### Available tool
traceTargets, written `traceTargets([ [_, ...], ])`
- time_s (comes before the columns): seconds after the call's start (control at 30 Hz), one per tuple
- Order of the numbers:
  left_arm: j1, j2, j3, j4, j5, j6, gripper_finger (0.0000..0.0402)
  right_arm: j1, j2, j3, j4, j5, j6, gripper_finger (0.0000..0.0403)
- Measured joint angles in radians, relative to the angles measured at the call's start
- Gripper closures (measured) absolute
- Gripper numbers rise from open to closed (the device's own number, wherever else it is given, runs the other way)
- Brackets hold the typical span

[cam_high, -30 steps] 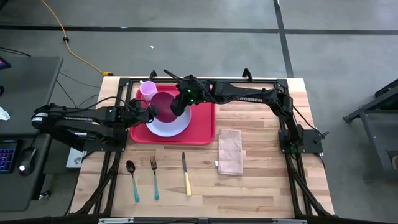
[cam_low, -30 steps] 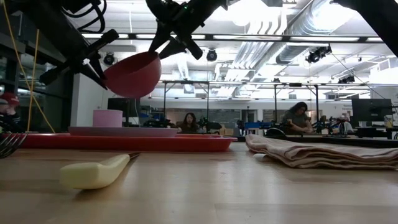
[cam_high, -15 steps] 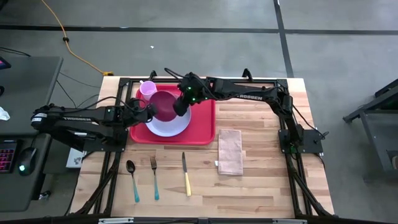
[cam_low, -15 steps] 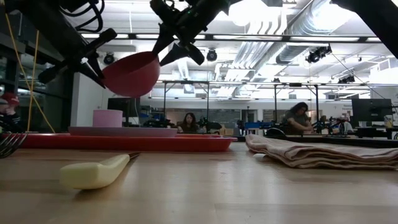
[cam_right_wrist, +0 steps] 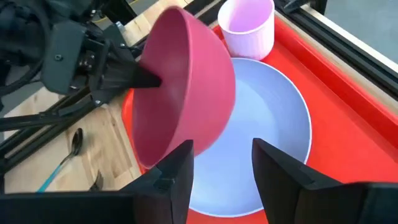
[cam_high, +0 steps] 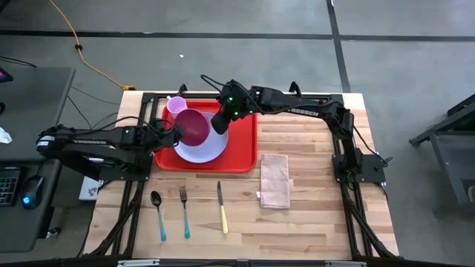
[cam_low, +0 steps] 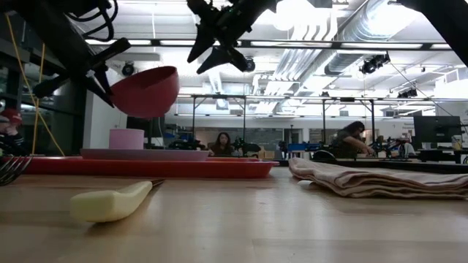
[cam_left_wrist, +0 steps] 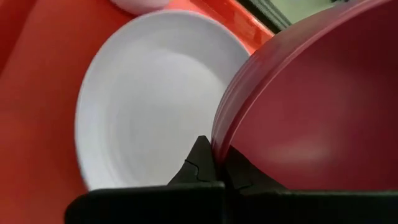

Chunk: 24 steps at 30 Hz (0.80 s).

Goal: Set up tray
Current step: Put the pink bowl on top of the violet plate on the red tray

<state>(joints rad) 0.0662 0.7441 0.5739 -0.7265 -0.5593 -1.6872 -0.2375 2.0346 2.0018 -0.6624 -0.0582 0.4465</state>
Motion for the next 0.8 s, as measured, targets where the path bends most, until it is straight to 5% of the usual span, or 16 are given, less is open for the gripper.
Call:
traceTargets([
  [0.43,0.000,0.004,0.000,-0.022,0.096,-0.042,0.0390,0.000,-0.058,0.000,-0.085,0.015,-0.120,0.0265],
  [0.8,0.000,0.038,-0.002,-0.087,0.194,-0.142,0.0390,0.004,-0.142,0.000,-0.127,0.210,-0.318,0.0265],
])
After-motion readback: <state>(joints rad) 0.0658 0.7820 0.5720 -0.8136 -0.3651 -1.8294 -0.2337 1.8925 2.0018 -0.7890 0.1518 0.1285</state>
